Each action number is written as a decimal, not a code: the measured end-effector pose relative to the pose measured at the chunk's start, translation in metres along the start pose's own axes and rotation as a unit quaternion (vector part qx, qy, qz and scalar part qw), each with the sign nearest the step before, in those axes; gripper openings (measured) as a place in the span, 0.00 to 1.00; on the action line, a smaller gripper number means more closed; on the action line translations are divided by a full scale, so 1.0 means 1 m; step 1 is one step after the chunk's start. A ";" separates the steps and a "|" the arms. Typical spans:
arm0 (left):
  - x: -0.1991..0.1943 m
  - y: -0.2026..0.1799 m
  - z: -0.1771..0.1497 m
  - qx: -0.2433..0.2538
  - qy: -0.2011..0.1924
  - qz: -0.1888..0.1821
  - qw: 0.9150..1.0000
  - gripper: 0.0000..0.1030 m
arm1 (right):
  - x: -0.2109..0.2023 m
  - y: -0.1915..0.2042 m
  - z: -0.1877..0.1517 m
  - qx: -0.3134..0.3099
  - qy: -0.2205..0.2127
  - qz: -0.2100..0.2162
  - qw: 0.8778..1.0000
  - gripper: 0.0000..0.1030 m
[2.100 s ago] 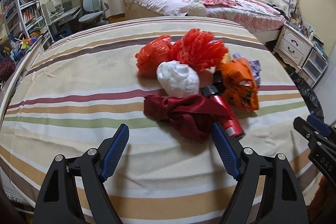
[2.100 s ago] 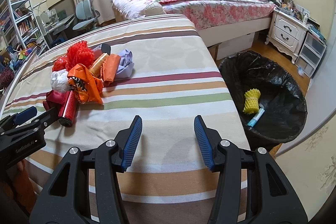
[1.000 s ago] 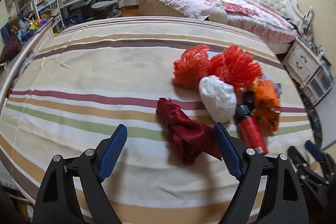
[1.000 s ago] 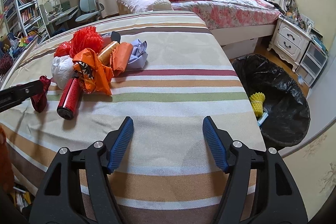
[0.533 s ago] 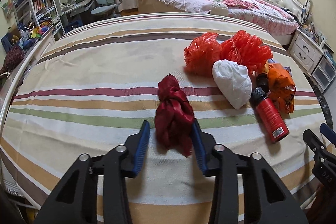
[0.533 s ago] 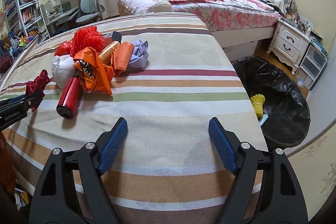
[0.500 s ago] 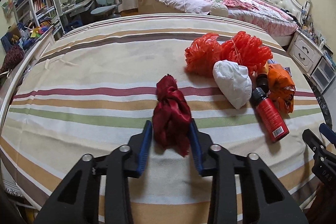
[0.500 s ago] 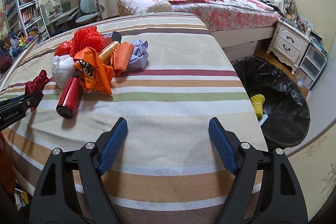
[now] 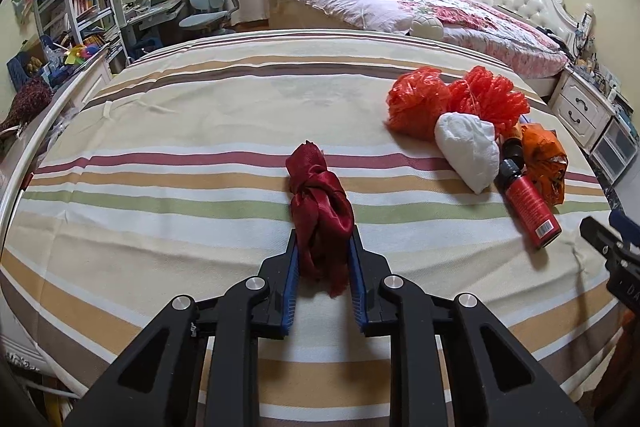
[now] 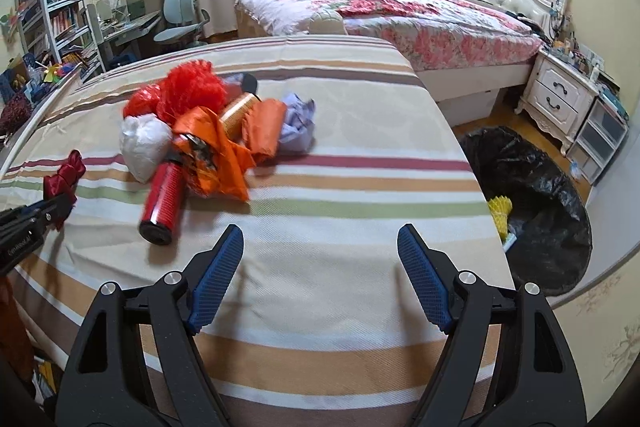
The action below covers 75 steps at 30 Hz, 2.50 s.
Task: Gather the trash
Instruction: 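Grasp the orange bag with the right tool while the left tool holds the red cloth, then carry both items over the black bin and open both tools to drop them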
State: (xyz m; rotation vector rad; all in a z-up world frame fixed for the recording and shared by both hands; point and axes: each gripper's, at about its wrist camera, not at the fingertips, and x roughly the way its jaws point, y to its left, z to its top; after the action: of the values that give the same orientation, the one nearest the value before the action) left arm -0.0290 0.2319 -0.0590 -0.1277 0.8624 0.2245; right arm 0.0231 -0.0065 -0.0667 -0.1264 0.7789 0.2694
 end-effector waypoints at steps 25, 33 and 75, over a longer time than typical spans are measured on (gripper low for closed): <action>-0.006 0.019 -0.004 -0.011 -0.022 0.005 1.000 0.21 | 0.004 0.046 0.028 -0.064 -0.008 0.030 0.997 0.23; -0.022 0.005 0.001 -0.001 -0.042 -0.015 0.999 0.21 | -0.019 0.032 0.026 -0.048 -0.026 0.030 0.998 0.23; 0.001 -0.318 0.046 0.208 -0.068 -0.216 0.952 0.21 | -0.010 -0.229 0.002 0.165 -0.041 -0.137 0.976 0.23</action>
State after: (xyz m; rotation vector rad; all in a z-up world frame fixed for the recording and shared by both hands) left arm 0.0838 -0.0671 -0.0231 0.0939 0.7088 -0.3566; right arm 0.0827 -0.2273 -0.0551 0.0911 0.7039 -0.1170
